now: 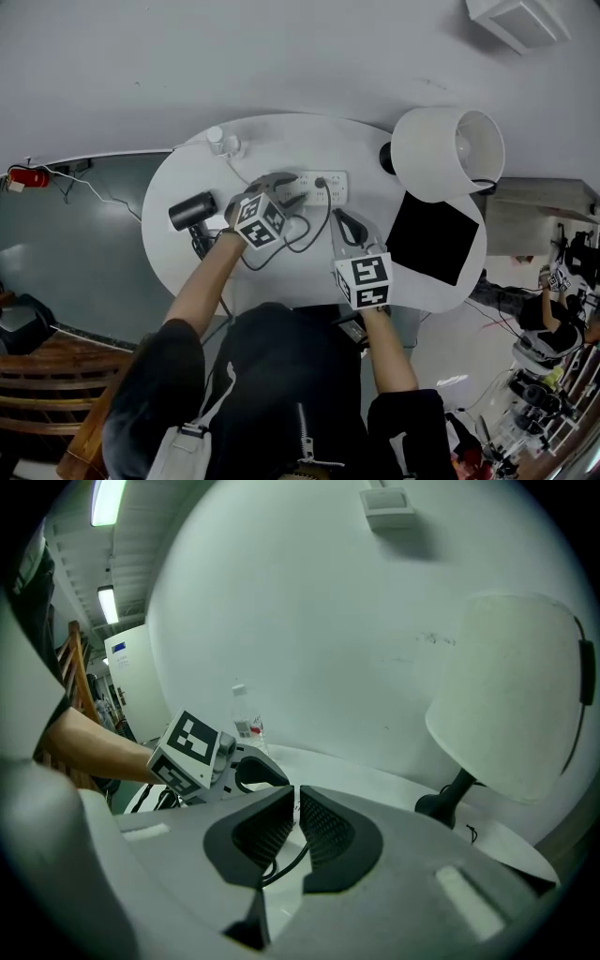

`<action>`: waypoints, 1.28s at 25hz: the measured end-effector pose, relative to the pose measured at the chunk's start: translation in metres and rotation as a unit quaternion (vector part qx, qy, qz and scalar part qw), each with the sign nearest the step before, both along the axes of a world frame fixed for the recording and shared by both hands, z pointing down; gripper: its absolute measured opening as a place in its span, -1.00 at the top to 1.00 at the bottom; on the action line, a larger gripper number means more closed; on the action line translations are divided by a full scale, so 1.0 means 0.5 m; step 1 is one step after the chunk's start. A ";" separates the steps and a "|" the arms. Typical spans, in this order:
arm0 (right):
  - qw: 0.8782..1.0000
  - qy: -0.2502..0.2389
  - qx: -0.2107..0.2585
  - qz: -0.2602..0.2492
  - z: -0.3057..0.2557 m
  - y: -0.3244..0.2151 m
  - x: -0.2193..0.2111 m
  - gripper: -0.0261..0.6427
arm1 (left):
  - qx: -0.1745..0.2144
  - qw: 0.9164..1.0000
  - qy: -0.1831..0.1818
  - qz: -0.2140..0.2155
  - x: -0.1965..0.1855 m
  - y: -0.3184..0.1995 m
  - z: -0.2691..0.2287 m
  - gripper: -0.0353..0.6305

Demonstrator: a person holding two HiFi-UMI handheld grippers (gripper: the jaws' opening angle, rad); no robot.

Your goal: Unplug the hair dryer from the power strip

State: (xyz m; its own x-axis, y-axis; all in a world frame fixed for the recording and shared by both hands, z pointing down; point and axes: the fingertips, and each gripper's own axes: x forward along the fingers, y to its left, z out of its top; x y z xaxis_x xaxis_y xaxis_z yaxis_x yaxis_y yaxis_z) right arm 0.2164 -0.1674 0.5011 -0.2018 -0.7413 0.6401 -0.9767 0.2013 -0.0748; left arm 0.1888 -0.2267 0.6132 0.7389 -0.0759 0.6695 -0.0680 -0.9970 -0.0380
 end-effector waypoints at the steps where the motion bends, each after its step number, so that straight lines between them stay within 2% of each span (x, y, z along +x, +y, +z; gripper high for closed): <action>1: 1.000 0.004 -0.004 -0.004 0.006 -0.003 0.000 0.88 | -0.001 1.000 -0.002 0.000 0.002 -0.001 0.008 0.40; 10: 0.999 0.007 -0.033 -0.029 0.046 -0.030 0.000 0.82 | -0.013 1.000 -0.016 0.001 0.007 -0.008 0.057 0.34; 22: 0.991 0.050 -0.090 -0.085 0.118 -0.076 0.019 0.77 | -0.022 0.999 -0.020 0.014 0.013 0.000 0.071 0.34; 24: 0.989 0.056 -0.102 -0.096 0.132 -0.084 0.019 0.73 | -0.023 0.999 -0.019 0.012 0.013 0.001 0.071 0.34; 28: 0.980 0.079 -0.131 -0.128 0.166 -0.091 0.013 0.52 | -0.028 0.999 -0.019 0.011 0.014 0.000 0.069 0.34; 32: 0.968 0.107 -0.150 -0.168 0.200 -0.106 0.001 0.53 | -0.031 0.999 -0.020 0.012 0.014 -0.001 0.072 0.34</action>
State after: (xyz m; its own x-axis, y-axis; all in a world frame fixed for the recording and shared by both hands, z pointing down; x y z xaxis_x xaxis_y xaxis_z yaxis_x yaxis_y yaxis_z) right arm 0.2170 -0.2203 0.6012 -0.2383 -0.4309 0.8704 -0.8595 0.5109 0.0176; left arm 0.1961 -0.2274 0.6492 0.7121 -0.0158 0.7019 -0.0436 -0.9988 0.0217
